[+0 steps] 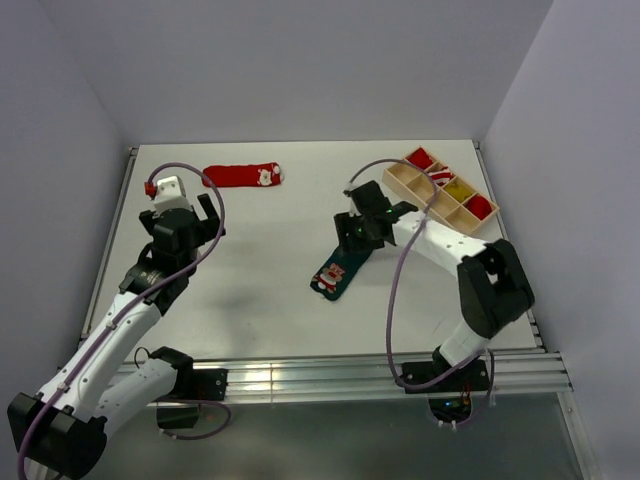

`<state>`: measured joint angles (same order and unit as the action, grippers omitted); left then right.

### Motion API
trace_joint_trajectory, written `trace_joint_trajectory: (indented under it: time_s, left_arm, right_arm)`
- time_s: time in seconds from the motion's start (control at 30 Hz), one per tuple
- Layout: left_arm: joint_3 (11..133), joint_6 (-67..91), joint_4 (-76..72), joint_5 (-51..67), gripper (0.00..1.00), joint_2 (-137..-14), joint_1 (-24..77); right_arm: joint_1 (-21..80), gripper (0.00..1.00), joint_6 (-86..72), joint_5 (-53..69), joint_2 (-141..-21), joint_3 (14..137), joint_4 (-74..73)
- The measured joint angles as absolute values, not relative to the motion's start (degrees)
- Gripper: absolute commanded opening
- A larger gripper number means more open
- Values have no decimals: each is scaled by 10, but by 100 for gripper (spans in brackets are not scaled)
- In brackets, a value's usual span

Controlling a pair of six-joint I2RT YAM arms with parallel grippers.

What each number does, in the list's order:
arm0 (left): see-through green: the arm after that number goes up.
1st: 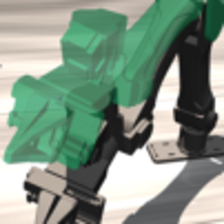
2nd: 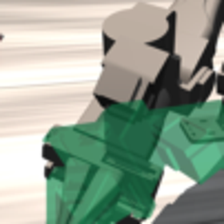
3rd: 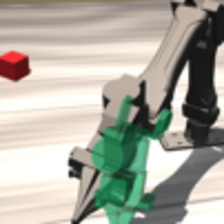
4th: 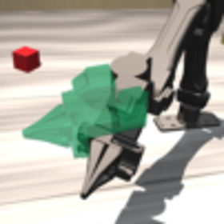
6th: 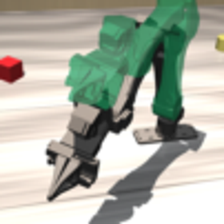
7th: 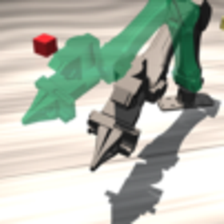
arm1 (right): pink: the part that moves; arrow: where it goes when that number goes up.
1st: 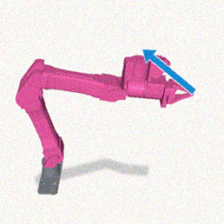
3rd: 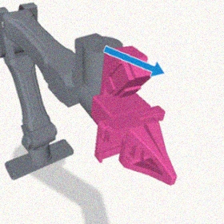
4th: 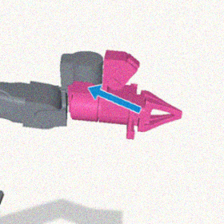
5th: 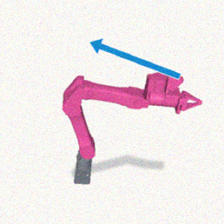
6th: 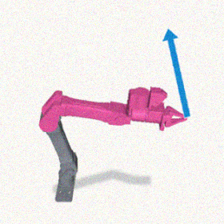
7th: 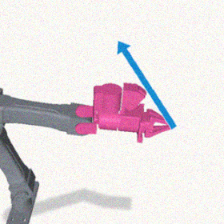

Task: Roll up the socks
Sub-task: Adjust the sock at the center of the board.

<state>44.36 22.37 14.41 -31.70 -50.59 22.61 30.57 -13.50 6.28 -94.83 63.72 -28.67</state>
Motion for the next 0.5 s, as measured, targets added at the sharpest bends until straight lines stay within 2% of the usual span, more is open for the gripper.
trace_joint_trajectory:
  time_s: [0.2,0.5]
  left_arm:
    - [443,224,144,-313,99,-495,226]
    - [442,228,144,-312,99,-485,226]
  right_arm:
    - [266,67,-185,17,-910,632,-228]
    - [236,66,-206,32,-1079,689,-201]
